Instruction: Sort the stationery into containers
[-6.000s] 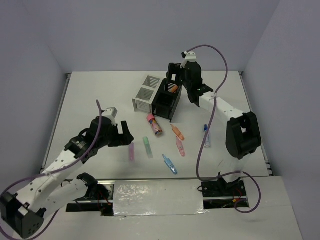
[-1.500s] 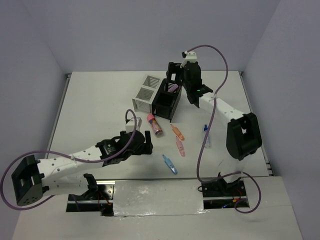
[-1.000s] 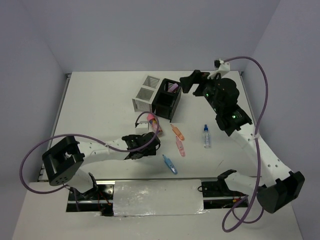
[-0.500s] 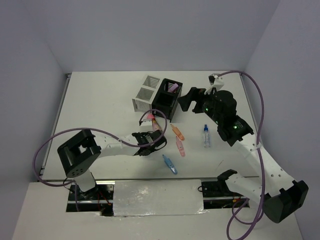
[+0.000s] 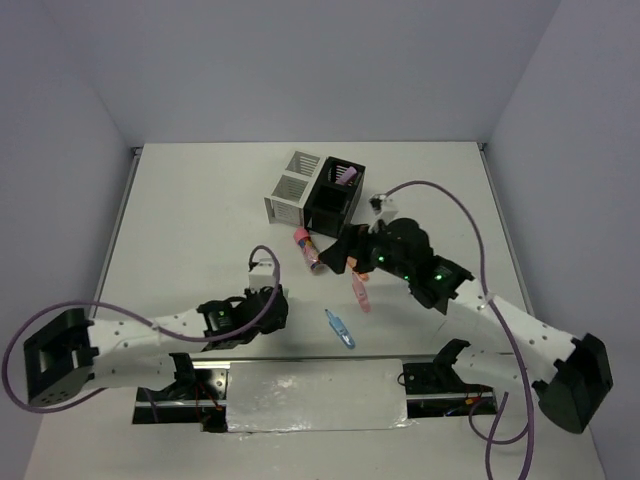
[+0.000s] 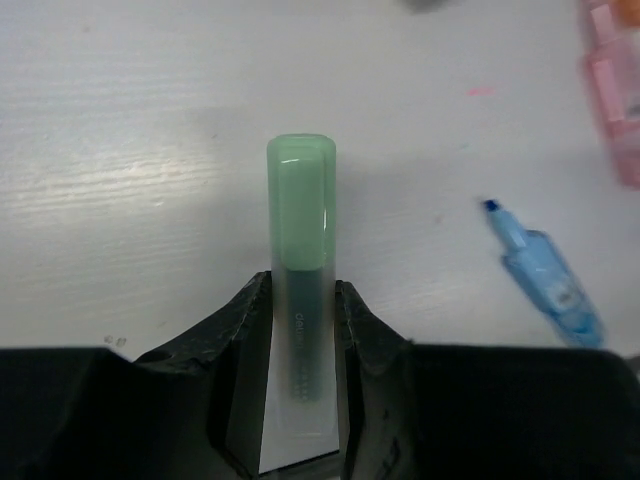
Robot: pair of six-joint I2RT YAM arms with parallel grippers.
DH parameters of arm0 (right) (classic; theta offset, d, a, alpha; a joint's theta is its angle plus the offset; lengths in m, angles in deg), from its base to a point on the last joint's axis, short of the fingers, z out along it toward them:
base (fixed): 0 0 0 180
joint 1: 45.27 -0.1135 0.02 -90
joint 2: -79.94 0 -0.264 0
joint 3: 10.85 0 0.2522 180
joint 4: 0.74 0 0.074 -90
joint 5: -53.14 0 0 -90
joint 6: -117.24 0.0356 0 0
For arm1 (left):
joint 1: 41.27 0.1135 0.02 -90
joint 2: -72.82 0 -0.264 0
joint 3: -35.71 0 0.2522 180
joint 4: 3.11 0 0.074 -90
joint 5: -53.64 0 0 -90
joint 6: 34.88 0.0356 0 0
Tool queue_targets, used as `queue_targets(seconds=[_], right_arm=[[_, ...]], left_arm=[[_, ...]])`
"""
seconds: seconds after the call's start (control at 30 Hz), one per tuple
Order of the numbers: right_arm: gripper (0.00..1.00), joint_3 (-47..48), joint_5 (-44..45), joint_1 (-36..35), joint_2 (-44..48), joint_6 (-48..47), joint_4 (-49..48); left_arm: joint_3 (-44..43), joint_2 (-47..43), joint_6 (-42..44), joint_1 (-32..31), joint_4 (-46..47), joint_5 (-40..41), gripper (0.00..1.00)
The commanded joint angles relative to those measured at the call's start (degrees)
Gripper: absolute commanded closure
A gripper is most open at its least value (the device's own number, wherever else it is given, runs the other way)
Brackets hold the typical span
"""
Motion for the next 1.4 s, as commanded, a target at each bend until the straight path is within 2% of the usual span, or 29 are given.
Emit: queue_targets(seconds=[0.0,0.13,0.4,0.5,0.6,0.7,0.73,0.77,0.8,0.9,0.93,0.97,1.0,1.1,1.13,1.2,1.23,1.3,1.37], right_arm=[[0.00,0.3,4.3,-7.5,-5.6,5.8,-6.2],[0.00,0.7,9.6,-14.1,-12.7,12.4,-9.9],[0.06,4.0,8.3,-20.0,-21.2,16.2,-15.4],[0.14,4.4,7.2,-21.3,-23.6,16.7,-17.4],[0.26,3.9,5.1,-22.3,-24.7,17.1,-19.9],[0.63,4.3,4.4,-22.8,-25.1,16.6,-20.2],[0.86,4.1,4.7,-22.7,-24.9,16.6,-20.4],[0.94,3.5,5.1,-22.6,-24.4,16.6,-20.6],[0.98,3.3,5.6,-22.6,-23.6,16.4,-20.6],[1.00,3.5,6.4,-21.5,-21.7,13.1,-20.0],[1.00,4.0,8.4,-20.9,-21.3,11.8,-18.9],[1.00,5.8,10.0,-20.1,-21.0,8.3,-17.9],[1.00,6.9,11.8,-18.0,-20.8,6.5,-16.4],[1.00,11.8,15.3,-12.4,-21.8,0.0,-12.6],[1.00,12.8,15.7,-7.9,-22.2,-0.9,-12.5],[1.00,15.7,15.8,-3.7,-24.0,-4.2,-13.7],[1.00,18.1,15.9,-0.4,-24.8,-5.4,-15.5],[1.00,21.0,16.1,1.9,-28.3,-10.9,-18.0],[1.00,26.2,15.6,4.1,-32.7,-17.1,-23.4]], left_arm=[[3.9,-9.3,8.5,-1.5,10.0,0.8,1.00],[9.8,-22.0,14.3,-3.0,19.8,-1.8,1.00],[13.7,-34.5,20.8,-3.4,23.5,-5.4,1.00],[13.9,-35.8,21.4,-3.4,23.1,-5.7,1.00],[13.4,-35.0,22.4,-3.4,22.8,-6.4,1.00],[11.6,-33.0,23.3,-3.4,22.1,-6.6,1.00],[11.2,-32.5,23.4,-3.4,21.6,-6.4,1.00],[10.6,-32.1,23.6,-3.4,21.0,-5.6,1.00],[9.3,-31.1,23.4,-3.4,19.3,-4.9,0.99],[6.4,-28.5,22.7,-3.4,14.1,-1.9,0.49],[5.7,-27.7,22.8,-3.4,13.1,-1.3,0.16],[4.7,-26.8,21.7,-3.4,10.5,-0.4,0.07],[2.8,-25.3,20.9,-3.4,8.4,1.3,0.01],[-1.4,-24.0,16.6,-3.4,0.0,4.1,0.01],[-2.7,-23.9,14.7,-3.4,-6.5,5.0,0.01],[-7.6,-23.7,9.3,-3.4,-14.2,9.2,0.01],[-9.3,-23.4,6.5,-3.4,-22.0,10.4,0.01],[-14.3,-22.8,6.2,-3.4,-27.7,12.2,0.01],[-17.2,-22.4,9.7,-3.6,-31.1,13.5,0.01]])
